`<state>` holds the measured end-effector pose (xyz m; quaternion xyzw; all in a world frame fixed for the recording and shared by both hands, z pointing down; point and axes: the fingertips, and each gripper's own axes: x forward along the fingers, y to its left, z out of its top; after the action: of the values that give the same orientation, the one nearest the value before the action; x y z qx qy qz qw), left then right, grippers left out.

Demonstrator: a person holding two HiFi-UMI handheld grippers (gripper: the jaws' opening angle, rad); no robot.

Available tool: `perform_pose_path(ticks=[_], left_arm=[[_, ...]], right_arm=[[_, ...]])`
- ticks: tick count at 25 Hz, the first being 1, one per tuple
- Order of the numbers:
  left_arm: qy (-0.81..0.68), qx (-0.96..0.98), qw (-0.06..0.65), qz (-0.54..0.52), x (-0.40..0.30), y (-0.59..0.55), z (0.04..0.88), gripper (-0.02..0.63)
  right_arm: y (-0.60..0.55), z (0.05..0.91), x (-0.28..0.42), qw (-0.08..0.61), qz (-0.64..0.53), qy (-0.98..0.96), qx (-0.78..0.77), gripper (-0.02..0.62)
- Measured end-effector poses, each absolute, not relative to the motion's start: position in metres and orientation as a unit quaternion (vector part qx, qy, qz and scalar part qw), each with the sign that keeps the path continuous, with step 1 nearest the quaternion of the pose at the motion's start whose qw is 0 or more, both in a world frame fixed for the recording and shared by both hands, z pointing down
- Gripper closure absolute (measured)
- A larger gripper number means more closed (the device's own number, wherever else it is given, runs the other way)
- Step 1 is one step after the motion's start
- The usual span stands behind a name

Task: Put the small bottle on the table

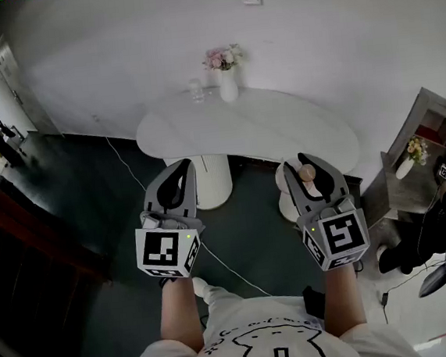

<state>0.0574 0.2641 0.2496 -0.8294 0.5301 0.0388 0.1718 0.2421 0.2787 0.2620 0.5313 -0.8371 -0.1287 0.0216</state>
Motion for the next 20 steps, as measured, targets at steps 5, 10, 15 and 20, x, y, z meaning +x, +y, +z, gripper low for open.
perform_pose_path(ticks=[5, 10, 15, 20], left_arm=[[0.529, -0.830, 0.175, 0.035, 0.060, 0.269, 0.249, 0.603], [0.525, -0.833, 0.171, 0.033, 0.055, 0.267, 0.253, 0.603], [0.517, -0.839, 0.167, 0.028, 0.051, 0.252, 0.260, 0.603], [0.518, -0.840, 0.157, 0.033, 0.030, 0.222, 0.267, 0.603]], right_arm=[[0.283, 0.261, 0.247, 0.020, -0.125, -0.835, 0.536, 0.480], [0.283, 0.265, 0.247, 0.019, -0.119, -0.831, 0.542, 0.480], [0.266, 0.278, 0.241, 0.024, -0.102, -0.831, 0.546, 0.480], [0.237, 0.282, 0.222, 0.030, -0.102, -0.834, 0.542, 0.480]])
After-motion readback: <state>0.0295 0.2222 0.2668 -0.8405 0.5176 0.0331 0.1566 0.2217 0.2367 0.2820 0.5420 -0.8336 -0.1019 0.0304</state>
